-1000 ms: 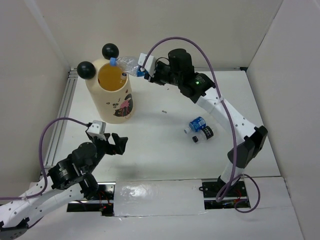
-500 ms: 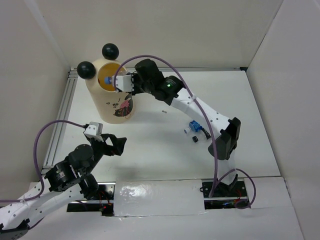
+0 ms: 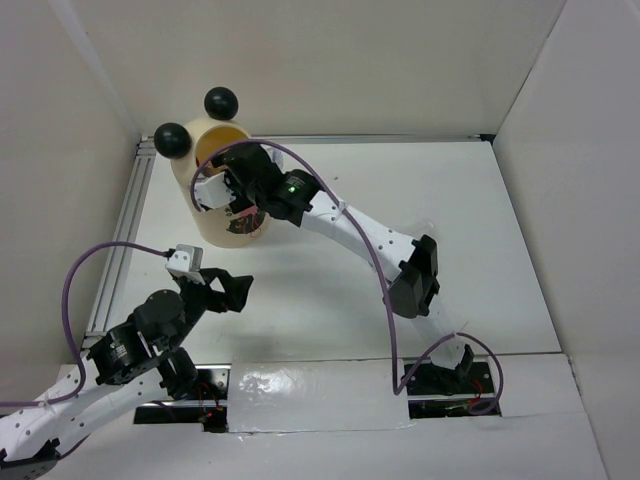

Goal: Put the plastic bottles in the bin

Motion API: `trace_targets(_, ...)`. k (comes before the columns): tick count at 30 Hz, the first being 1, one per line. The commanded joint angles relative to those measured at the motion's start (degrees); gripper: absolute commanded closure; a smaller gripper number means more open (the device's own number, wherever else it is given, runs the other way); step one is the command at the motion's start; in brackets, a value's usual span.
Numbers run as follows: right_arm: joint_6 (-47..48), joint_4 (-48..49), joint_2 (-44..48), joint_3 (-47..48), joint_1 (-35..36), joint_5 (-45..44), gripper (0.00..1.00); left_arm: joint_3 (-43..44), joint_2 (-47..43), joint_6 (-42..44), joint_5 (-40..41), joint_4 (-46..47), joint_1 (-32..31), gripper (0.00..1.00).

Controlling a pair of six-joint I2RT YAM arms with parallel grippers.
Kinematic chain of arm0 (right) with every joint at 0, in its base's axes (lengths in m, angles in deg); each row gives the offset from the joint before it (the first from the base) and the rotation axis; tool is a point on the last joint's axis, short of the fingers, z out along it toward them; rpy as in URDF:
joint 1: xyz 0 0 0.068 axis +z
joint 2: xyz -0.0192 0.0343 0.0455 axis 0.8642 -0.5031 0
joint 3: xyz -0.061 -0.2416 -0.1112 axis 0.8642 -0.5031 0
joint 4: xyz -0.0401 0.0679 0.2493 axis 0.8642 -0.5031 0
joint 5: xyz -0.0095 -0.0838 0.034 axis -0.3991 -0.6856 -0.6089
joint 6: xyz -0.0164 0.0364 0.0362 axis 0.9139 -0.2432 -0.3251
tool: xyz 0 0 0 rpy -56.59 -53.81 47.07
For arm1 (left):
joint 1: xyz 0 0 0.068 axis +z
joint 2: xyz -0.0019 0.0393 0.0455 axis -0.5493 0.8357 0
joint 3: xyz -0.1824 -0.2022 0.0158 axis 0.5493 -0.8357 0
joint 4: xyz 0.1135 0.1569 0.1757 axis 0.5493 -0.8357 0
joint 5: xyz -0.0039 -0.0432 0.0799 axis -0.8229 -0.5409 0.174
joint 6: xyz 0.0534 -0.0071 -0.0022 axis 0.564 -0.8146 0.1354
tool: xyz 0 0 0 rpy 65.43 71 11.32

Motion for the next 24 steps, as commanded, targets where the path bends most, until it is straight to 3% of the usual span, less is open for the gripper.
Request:
trace_targets(1,2.7,4.8,-1.8,2.9,0.0,-1.7,0.16,-0.2,-1.0,-0.4,-0.9,2.1,-0.3,0.0)
trace_targets(2,2.7,5.7,-1.8,2.4,0.0,-1.7,0.13,-0.2,-1.0,0.2,-1.6,2.1,-0.3,0.0)
trace_targets(3,2.7,7.2,-1.8,2.4,0.0,-1.7,0.0,-0.2,-1.0,0.7,-2.3,2.9,-0.3,0.0)
trace_targets(15,-1.1,9.1,8.2,-0.2,1.1,-3.4,0.0,0.5,5.2,5.7,-8.1,11.1,-0.3,0.0)
trace_targets(19,-11.9,12.7,16.4,-5.5,-1.1,-2.0,0.0,1.0,8.6,8.5,-11.5,15.0,-0.3,0.0)
trace_targets(21,-22.3,14.2,23.0,-10.0,-5.4,-0.5,0.0,1.5,12.0,11.5,-14.7,19.6,-0.3,0.0)
trace_targets(22,-22.3,14.2,23.0,-10.0,-7.7,0.4,0.0,1.5,13.7,12.5,-14.7,21.5,-0.3,0.0)
trace_targets(23,-31.0,10.8,25.2,-10.7,-10.7,2.0,0.03,2.2,15.6,14.6,-16.8,23.4,-0.3,0.0)
trace_targets(24,-35.1,8.2,26.1,-10.7,-17.9,7.2,0.15,3.3,20.4,15.4,-18.2,25.4,-0.3,0.0)
